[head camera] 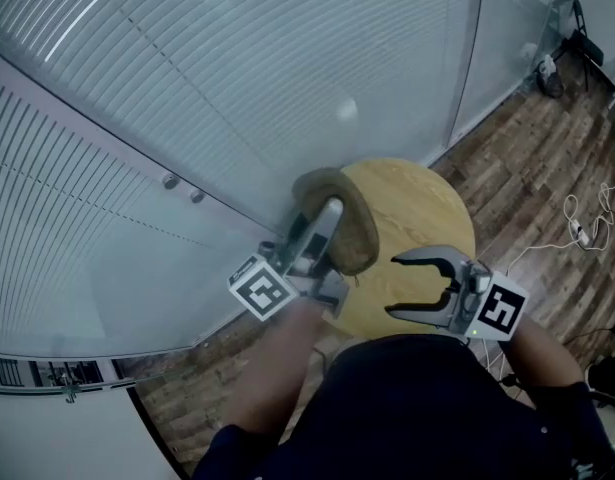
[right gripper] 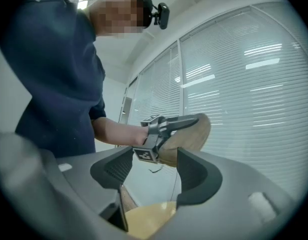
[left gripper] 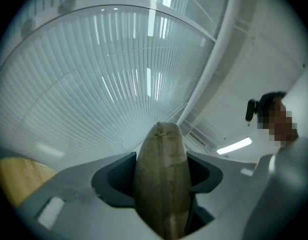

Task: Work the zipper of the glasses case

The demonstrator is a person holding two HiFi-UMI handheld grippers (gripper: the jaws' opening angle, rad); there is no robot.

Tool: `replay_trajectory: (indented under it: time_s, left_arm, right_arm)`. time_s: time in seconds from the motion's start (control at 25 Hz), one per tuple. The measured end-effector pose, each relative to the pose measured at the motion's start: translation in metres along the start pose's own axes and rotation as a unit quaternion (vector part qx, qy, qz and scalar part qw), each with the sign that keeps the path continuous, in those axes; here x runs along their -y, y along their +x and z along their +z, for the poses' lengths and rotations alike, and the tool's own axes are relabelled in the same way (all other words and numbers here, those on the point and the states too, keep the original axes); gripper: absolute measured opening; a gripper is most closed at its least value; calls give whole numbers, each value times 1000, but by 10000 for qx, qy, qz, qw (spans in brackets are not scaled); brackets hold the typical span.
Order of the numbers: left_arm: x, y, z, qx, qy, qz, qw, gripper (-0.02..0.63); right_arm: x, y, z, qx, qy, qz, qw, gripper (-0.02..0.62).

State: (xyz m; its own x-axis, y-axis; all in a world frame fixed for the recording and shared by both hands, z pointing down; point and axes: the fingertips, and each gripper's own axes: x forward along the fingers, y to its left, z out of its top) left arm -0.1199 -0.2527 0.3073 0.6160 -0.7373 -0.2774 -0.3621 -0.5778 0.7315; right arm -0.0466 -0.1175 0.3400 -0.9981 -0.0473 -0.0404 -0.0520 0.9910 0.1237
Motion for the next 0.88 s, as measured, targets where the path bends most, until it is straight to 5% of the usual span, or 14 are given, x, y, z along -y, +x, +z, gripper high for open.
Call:
replay_trajectory:
  time_s: [0.12, 0.24, 0.4, 0.52, 0.68, 0.88]
  left_arm:
    - [-28, -20, -23, -517, 1136, 657, 9900, 291]
    - [-61, -42, -43, -941, 2165, 1127, 9652, 291]
    - [-89, -60, -58, -1284, 2962, 1641, 9321, 291]
    - [-107, -71, -55, -1316, 3253, 1949, 9159, 293]
    - [-129, -88, -58, -1376, 3232, 2271, 9083, 293]
    - [-141, -97, -66, -1421, 3454, 2399, 8961, 293]
  right_arm:
    - [25, -27, -53, -1261, -2, -792, 9889, 277]
    - [59, -44, -81, -1264, -73, -1740, 9766, 249]
    - [84, -82, -117, -1236, 12, -2711, 9546, 164]
    - [100, -106, -137, -1074, 620, -3346, 9342, 138]
    - [119, -142, -155, -793, 1388, -4184, 8941, 49]
    - [120, -170, -174, -974, 999, -4623, 8757, 6]
